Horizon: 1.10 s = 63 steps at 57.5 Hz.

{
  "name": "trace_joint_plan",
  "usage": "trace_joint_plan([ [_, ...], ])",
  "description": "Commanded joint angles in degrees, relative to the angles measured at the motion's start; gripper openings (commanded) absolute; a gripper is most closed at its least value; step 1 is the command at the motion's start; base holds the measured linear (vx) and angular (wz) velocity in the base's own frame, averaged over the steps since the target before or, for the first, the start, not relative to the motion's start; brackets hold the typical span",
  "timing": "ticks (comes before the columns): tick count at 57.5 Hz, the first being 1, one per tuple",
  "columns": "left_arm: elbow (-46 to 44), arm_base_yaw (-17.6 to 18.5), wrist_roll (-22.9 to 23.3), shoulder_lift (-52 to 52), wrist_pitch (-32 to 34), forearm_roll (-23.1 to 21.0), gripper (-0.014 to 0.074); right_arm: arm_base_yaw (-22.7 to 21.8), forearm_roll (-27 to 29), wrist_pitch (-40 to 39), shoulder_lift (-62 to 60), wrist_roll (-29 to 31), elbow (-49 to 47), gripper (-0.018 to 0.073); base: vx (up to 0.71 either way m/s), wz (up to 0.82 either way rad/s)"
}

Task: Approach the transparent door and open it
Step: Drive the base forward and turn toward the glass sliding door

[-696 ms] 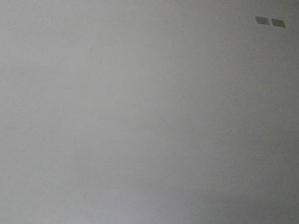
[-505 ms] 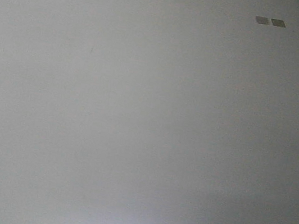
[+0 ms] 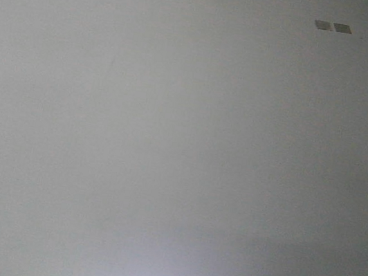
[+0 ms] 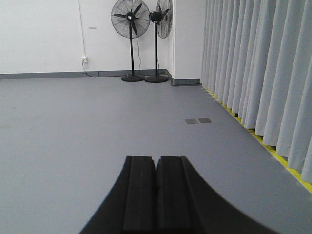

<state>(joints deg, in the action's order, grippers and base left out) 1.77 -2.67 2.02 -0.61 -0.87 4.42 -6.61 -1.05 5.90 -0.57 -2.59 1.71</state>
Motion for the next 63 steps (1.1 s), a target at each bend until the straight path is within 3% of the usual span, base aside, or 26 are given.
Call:
trace_joint_plan([
  [1, 0.9, -0.1, 0.3, -0.3, 4.5, -0.2, -0.0006, -0.2, -0.5, -4.5, -0.9, 0.0, 0.3, -0.0006, 0.00, 0.00],
  [63, 0.9, -0.1, 0.3, -0.3, 4.5, -0.2, -0.0006, -0.2, -0.5, -4.5, -0.9, 0.0, 0.3, -0.0006, 0.11, 0.01],
])
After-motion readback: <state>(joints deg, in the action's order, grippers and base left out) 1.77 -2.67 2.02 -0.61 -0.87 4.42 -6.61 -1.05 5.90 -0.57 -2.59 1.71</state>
